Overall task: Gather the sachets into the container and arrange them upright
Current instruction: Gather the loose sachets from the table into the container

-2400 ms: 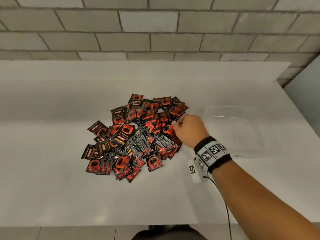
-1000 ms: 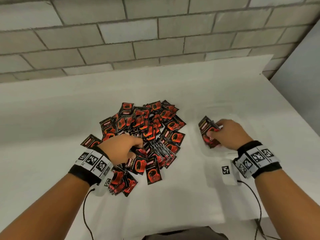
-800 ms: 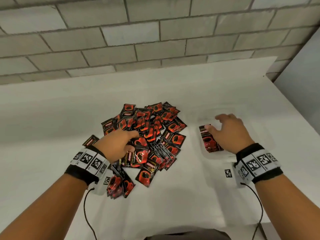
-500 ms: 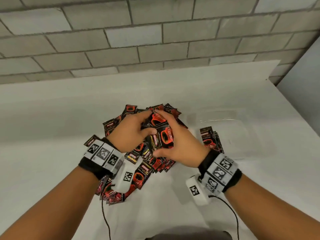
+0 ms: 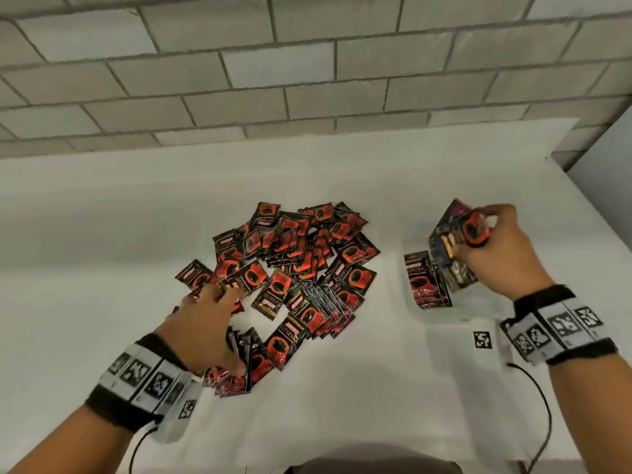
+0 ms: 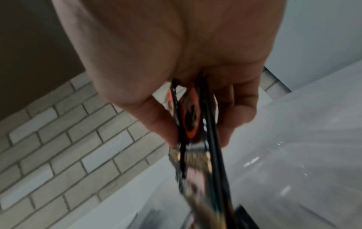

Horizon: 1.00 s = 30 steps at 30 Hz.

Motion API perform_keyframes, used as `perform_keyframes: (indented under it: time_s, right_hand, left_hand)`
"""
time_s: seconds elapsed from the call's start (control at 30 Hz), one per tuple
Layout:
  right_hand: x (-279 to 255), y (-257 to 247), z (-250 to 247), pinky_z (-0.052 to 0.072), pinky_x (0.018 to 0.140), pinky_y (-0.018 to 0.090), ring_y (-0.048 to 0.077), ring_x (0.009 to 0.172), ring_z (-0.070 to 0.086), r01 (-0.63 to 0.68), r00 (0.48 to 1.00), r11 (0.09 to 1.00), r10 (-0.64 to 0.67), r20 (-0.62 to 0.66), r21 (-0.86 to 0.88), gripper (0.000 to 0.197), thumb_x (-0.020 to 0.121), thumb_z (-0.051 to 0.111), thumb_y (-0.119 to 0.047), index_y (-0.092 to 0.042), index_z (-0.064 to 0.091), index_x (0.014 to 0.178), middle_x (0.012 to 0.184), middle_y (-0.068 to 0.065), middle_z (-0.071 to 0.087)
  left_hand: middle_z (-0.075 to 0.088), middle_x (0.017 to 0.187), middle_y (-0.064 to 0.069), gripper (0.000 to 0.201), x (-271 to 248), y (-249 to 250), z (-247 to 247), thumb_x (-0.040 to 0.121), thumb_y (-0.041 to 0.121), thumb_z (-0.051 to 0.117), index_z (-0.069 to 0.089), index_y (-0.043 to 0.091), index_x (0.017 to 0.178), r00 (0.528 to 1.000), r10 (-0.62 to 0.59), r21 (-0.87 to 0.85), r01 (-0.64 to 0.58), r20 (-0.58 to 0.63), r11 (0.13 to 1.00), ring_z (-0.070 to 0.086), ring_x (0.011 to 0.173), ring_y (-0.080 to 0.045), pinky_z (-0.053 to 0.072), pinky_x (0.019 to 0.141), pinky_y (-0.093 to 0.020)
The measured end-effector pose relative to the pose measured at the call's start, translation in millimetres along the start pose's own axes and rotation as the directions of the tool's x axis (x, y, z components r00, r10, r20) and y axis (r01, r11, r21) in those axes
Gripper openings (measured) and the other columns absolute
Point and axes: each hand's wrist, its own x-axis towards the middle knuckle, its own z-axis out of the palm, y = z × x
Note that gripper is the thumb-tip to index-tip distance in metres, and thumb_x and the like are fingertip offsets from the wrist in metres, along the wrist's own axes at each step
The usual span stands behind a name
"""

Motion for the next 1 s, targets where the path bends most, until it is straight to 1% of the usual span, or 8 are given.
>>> perform_keyframes:
  time_s: [0.13, 0.33, 0.43, 0.5, 0.63, 0.77, 0.87, 1.0]
  right_hand:
    - [10, 22, 25, 0.042, 0.062, 0.025, 0.016, 0.085, 0.061, -0.016, 0.951, 0.974, 0.084, 0.298, -0.225, 0.052, 0.082, 0.079, -0.032, -0.022, 0.047, 0.121, 0.104, 0.002, 0.062]
    - [25, 31, 26, 0.047, 0.086, 0.032, 0.018, 0.102, 0.062, 0.077, 0.952, 0.979, -0.017, 0.305, -0.189, 0.064, 0.08, 0.082, -0.037, -0.028, 0.05, 0.133, 0.118, -0.005, 0.063]
    - [25, 24, 28, 0.047, 0.082, 0.032, 0.02, 0.103, 0.063, 0.095, 0.936, 0.968, -0.008, 0.352, -0.231, 0.046, 0.088, 0.065, -0.056, -0.028, 0.054, 0.122, 0.104, -0.01, 0.063]
    - [24, 20, 31, 0.046, 0.089, 0.036, 0.029, 0.111, 0.057, 0.09, 0.929, 0.931, 0.049, 0.366, -0.355, 0.057, 0.09, 0.048, -0.07, -0.022, 0.055, 0.121, 0.101, -0.005, 0.055]
    - [25, 16, 28, 0.041, 0.107, 0.049, 0.041, 0.128, 0.044, 0.049, 0.968, 0.884, 0.073, 0.241, -0.464, 0.1, 0.074, 0.048, -0.086, -0.018, 0.043, 0.147, 0.136, 0.018, 0.046]
    - [-3, -25, 32, 0.049, 0.095, 0.046, 0.028, 0.106, 0.057, 0.272, 0.961, 0.928, -0.275, 0.025, -0.256, 0.055, 0.087, 0.063, -0.057, -0.02, 0.059, 0.127, 0.116, 0.008, 0.057]
    - [-37, -61, 67, 0.051, 0.077, 0.033, 0.015, 0.078, 0.063, 0.392, 0.896, 0.9, -0.326, 0.301, -0.191, 0.033, 0.093, 0.061, -0.046, -0.019, 0.067, 0.109, 0.088, -0.001, 0.066]
    - [-58, -66, 129, 0.051, 0.087, 0.039, 0.03, 0.108, 0.06, 0.468, 0.825, 0.729, -0.159, 0.541, -0.499, 0.085, 0.086, 0.049, -0.077, -0.003, 0.054, 0.126, 0.118, 0.016, 0.062]
  left_hand:
    - [0.03, 0.143, -0.016, 0.153, -3, 7, 28, 0.032, 0.076, 0.086, -0.004, 0.04, 0.151, 0.992, -0.102, -0.034, 0.105, 0.08, 0.994, 0.053, 0.124, -0.047, 0.052, 0.101, -0.054]
    - [0.034, 0.13, -0.008, 0.11, 6, 33, 32, 0.051, 0.064, 0.085, 0.019, 0.05, 0.139, 0.999, 0.043, -0.088, -0.044, -0.012, 0.995, 0.055, 0.114, -0.043, 0.053, 0.1, -0.052]
    - [0.035, 0.122, -0.003, 0.098, 13, 34, 30, 0.053, 0.062, 0.081, 0.024, 0.056, 0.134, 0.994, 0.086, -0.106, -0.093, -0.065, 0.99, 0.061, 0.102, -0.04, 0.057, 0.093, -0.051]
    - [0.034, 0.12, -0.001, 0.094, 17, 36, 29, 0.059, 0.057, 0.08, 0.025, 0.055, 0.134, 0.991, 0.113, -0.07, -0.118, -0.072, 0.991, 0.061, 0.1, -0.038, 0.056, 0.093, -0.051]
    - [0.035, 0.113, 0.001, 0.075, 20, 44, 22, 0.075, 0.052, 0.076, 0.031, 0.049, 0.135, 0.973, 0.183, -0.054, -0.192, -0.141, 0.98, 0.061, 0.089, -0.029, 0.056, 0.09, -0.043]
    - [0.036, 0.115, 0.001, 0.071, 22, 46, 14, 0.079, 0.037, 0.078, 0.037, 0.048, 0.136, 0.956, 0.231, -0.121, -0.254, -0.179, 0.96, 0.059, 0.085, -0.02, 0.055, 0.079, -0.029]
    - [0.037, 0.126, 0.0, 0.086, 20, 51, 9, 0.071, 0.045, 0.086, 0.035, 0.055, 0.14, 0.938, 0.294, -0.276, -0.337, -0.185, 0.9, 0.057, 0.103, -0.021, 0.055, 0.095, -0.035]
    - [0.039, 0.141, 0.004, 0.113, 11, 58, 2, 0.064, 0.053, 0.092, 0.02, 0.054, 0.151, 0.894, 0.357, -0.398, -0.442, -0.272, 0.804, 0.045, 0.125, -0.016, 0.046, 0.102, -0.035]
